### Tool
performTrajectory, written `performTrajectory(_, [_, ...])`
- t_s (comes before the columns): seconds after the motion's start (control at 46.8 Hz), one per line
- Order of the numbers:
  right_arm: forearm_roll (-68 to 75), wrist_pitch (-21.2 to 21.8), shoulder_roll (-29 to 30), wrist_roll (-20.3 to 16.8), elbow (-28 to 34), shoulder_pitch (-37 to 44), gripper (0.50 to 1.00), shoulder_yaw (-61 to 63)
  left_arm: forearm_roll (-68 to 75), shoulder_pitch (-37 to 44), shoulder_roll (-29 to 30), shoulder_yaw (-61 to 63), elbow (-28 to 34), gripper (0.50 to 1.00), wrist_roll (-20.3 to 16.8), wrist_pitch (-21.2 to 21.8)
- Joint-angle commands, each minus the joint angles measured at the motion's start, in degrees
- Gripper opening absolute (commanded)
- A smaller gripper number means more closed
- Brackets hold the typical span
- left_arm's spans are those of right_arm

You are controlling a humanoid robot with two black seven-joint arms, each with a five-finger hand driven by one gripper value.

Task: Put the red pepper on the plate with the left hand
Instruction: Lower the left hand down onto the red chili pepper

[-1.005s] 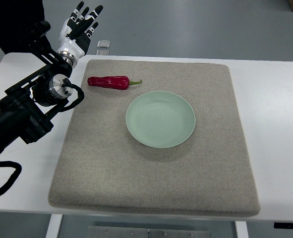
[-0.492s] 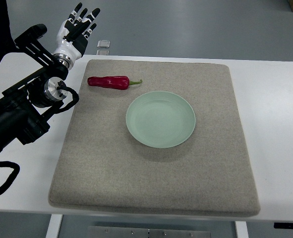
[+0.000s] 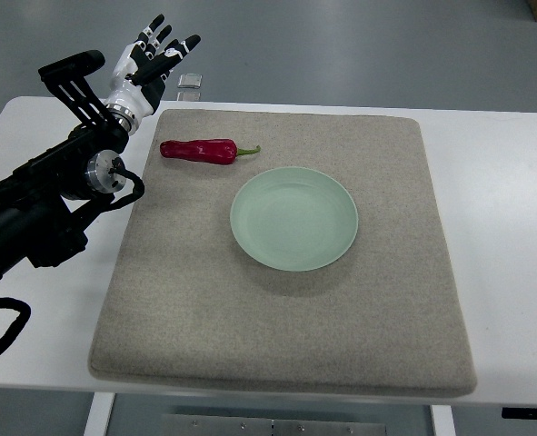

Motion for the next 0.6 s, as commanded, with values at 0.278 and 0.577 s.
performTrajectory(0.278, [0.0, 0.0, 0.0, 0.0, 0.0, 0.0, 0.928, 0.0, 21.8, -0.1, 1.2, 0.9, 0.0, 0.996, 0.3, -0.2])
performTrajectory(0.577, [0.0, 0.0, 0.0, 0.0, 0.0, 0.0, 0.928, -0.1, 46.5, -0.3, 5.4, 2.2, -0.3, 0.999, 0.3, -0.3])
